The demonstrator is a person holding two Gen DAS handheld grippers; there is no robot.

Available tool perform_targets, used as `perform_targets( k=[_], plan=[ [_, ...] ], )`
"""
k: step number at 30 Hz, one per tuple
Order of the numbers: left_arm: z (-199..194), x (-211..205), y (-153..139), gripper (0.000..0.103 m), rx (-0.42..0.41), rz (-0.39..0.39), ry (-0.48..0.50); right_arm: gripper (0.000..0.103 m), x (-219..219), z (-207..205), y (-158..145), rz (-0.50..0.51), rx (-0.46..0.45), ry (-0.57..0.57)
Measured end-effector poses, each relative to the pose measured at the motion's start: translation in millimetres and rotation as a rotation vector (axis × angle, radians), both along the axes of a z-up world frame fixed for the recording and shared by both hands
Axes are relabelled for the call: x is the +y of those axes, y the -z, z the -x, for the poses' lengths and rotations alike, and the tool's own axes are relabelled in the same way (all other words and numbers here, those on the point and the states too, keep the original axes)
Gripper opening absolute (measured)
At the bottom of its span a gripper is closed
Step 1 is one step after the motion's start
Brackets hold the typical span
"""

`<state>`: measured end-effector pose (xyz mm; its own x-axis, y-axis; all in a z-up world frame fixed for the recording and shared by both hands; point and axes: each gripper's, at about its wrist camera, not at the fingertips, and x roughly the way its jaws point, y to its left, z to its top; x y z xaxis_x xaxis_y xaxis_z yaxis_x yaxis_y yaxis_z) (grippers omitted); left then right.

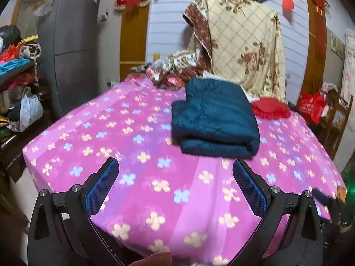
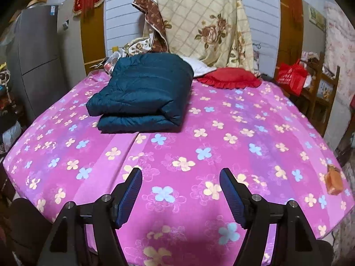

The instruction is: Fold large clothes

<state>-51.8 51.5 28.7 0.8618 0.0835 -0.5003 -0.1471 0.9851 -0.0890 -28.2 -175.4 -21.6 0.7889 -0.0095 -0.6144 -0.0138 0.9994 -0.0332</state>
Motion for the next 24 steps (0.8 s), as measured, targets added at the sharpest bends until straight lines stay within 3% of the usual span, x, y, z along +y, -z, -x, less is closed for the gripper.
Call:
perform_targets(
  k=[6, 24],
  plan=[
    [-3.3, -6.5, 10.5, 0.103, 0.082, -0.014, 0.041, 0.071, 5.6, 2.2, -3.2, 0.024, -0.003, 0.005],
    [-20.1, -21.6, 36.8, 0.103, 0.207, -0.033, 0.117, 0.072, 4.7, -11.0, 18.3, 0.027, 0.095, 0.048]
  ],
)
